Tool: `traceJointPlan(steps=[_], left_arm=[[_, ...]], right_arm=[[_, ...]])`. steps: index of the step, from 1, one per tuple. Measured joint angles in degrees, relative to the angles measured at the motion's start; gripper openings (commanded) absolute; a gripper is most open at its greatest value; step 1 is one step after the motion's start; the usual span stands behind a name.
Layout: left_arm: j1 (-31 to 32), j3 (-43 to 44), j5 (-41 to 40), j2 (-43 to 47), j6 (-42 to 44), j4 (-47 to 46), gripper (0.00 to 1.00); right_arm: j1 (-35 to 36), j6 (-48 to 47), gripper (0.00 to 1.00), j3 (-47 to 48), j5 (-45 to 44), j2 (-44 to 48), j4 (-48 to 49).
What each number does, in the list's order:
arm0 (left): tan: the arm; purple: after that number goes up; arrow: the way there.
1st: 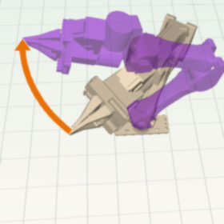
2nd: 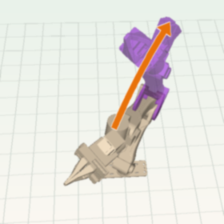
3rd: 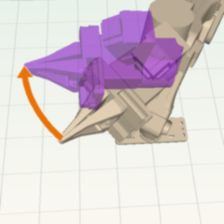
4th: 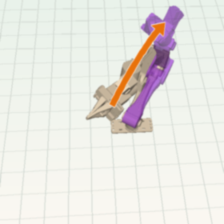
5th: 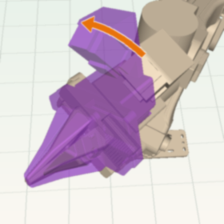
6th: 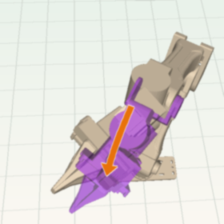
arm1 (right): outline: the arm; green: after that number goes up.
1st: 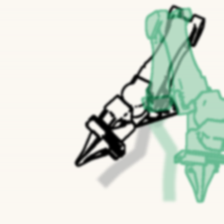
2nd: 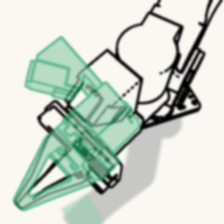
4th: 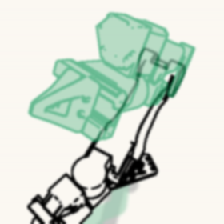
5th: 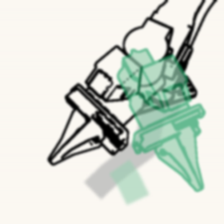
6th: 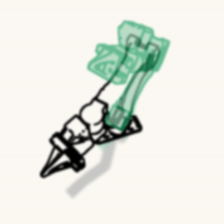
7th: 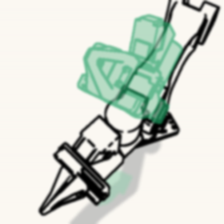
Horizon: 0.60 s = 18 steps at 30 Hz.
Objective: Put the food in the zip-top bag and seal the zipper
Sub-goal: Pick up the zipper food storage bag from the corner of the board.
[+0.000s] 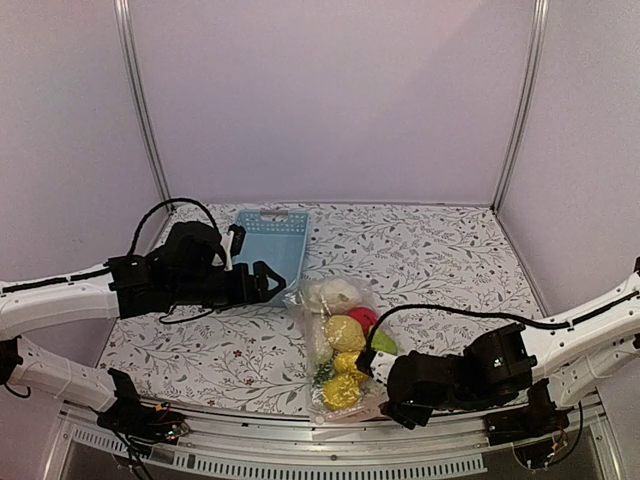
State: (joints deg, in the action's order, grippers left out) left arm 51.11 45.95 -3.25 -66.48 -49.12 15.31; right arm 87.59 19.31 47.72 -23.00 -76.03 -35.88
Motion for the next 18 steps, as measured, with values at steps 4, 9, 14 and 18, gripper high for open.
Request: traceJointPlan(steps=[4, 9, 14, 18], left_arm=[[0.0, 0.1, -0.2, 0.3, 0.1, 1.7, 0.91], [0.0, 0.7, -0.2, 0.3, 0.8, 3.9, 0.91], [0.0, 1.3, -0.4, 0.3, 1.2, 4.5, 0.91], [0.0, 2.1, -0.5, 0.3, 2.2, 5.5, 0.92]], right_arm=[[3.1, -2.4, 0.77, 0.2, -3.6, -3.8, 1.0], [5.2, -4.2, 0.76, 1.2, -7.0, -8.3, 1.5], [5.5, -4.7, 0.63, 3.8, -12.3, -13.3, 1.4], [5.5, -4.5, 0.43, 5.3, -15.8, -15.9, 1.0]])
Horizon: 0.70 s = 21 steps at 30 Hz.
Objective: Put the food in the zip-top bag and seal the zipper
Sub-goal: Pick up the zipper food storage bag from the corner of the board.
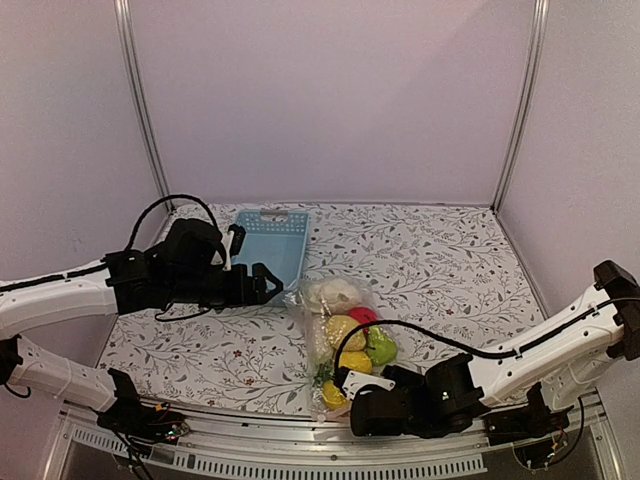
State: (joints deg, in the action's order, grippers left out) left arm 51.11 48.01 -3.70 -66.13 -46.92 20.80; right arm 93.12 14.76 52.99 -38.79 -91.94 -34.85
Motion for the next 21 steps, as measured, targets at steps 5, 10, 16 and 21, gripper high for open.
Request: traceJointPlan(steps=[5, 10, 16, 21], left_arm=[[0.0, 0.5, 0.0, 0.1, 1.9, 1.1, 0.92], [0.0, 1.7, 1.0, 0.7, 5.7, 1.5, 0.92], [0.5, 5.5, 4.7, 2.1, 12.9, 2.0, 0.92], [1.9, 9.0, 9.3, 4.3, 20.8, 1.9, 0.91]], right_arm=[[0.0, 0.2, 0.02, 1.8, -2.8, -0.2, -2.0], [-0.7, -0.7, 0.00, 3.1, -2.8, 5.2, -3.6], [-8.8, -2.2, 0.00, 9.7, 5.1, 13.9, -6.6], [-19.9, -3.2, 0.00, 20.9, 17.0, 15.1, -13.0]])
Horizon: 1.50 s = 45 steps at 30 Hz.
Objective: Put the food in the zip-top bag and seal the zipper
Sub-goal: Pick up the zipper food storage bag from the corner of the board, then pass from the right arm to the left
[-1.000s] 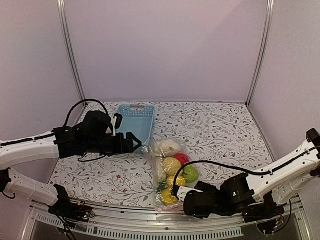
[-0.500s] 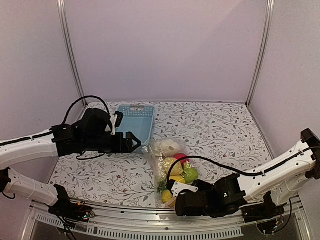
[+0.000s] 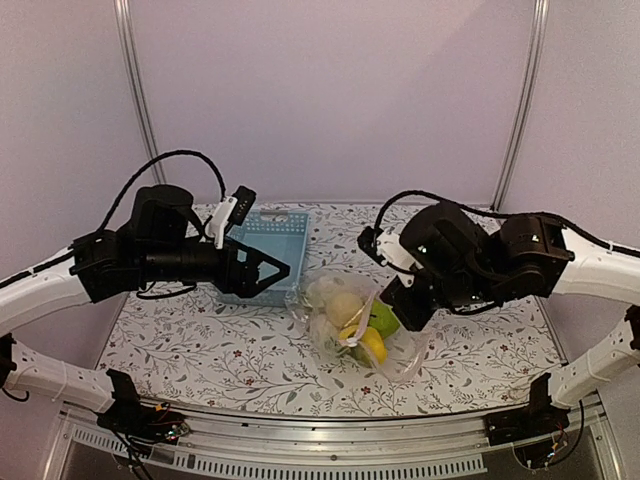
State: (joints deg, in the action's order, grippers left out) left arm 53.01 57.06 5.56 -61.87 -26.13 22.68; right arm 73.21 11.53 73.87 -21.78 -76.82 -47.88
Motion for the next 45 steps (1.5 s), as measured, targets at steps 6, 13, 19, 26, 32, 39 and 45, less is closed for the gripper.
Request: traceJointPlan(steps=[6, 13, 19, 26, 32, 39, 45], left_arm=[[4.7, 2.3, 3.2, 0.7, 8.3, -0.6, 0.90], [14.3, 2.4, 0.8, 0.7, 18.2, -0.6, 0.87], [17.9, 2.4, -1.8, -0.5, 23.7, -0.8, 0.81], [22.6, 2.4, -5.0, -4.9, 26.9, -0.9, 0.65], [22.9, 1.7, -8.5, -7.5, 27.6, -1.1, 0.59], [22.9, 0.1, -12.5, -8.7, 27.3, -2.9, 0.50], [22.9, 0.1, -14.3, -9.3, 26.7, -4.6, 0.40]], right_arm=[[-8.7, -0.1, 0.00, 18.3, 14.8, -4.9, -11.5], [-14.0, 1.1, 0.00, 26.0, 30.7, -13.1, -19.3], [-17.6, 2.7, 0.00, 27.1, 37.2, -15.4, -21.6], [-18.7, 4.4, 0.00, 27.9, 39.9, -15.4, -21.7], [-19.0, 5.6, 0.00, 27.9, 41.1, -15.4, -21.7], [-19.1, 6.0, 0.00, 27.8, 42.0, -15.4, -21.3], [-19.2, 6.3, 0.00, 27.8, 42.3, -15.4, -21.1]])
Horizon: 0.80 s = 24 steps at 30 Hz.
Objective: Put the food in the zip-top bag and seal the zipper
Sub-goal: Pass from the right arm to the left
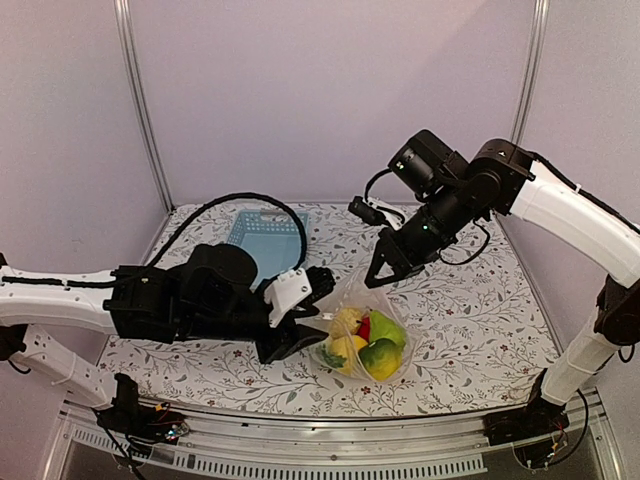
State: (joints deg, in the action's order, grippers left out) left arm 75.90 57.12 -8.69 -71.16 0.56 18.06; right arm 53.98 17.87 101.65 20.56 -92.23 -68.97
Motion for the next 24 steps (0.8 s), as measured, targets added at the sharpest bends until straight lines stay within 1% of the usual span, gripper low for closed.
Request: traceJointPlan(steps=[7, 11, 12, 15, 16, 24], left_arm=[[-0.3, -0.1, -0.4, -0.2, -1.6, -0.9, 0.30], [-0.5, -0.3, -0.4, -0.2, -2.2, -1.1, 0.22], [-0.5, -0.4, -0.4, -0.2, -2.4, -1.1, 0.19], [-0.6, -0.6, -0.4, -0.3, -2.5, -1.2, 0.04], [-0.7, -0.6, -0.4, -0.4, -2.5, -1.3, 0.00], [-0.8, -0.3, 1.0, -0.7, -2.7, -1.7, 0.00]], right_arm=[[0.0, 0.3, 0.00, 0.0, 0.2, 0.0, 0.0], [0.0, 0.5, 0.00, -0.1, 0.2, 0.0, 0.1], [0.0, 0.5, 0.00, -0.1, 0.2, 0.0, 0.1], [0.0, 0.7, 0.00, -0.1, 0.2, 0.0, 0.1], [0.0, 0.7, 0.00, -0.1, 0.2, 0.1, 0.1], [-0.4, 1.1, 0.00, -1.4, 0.8, 0.9, 1.1]])
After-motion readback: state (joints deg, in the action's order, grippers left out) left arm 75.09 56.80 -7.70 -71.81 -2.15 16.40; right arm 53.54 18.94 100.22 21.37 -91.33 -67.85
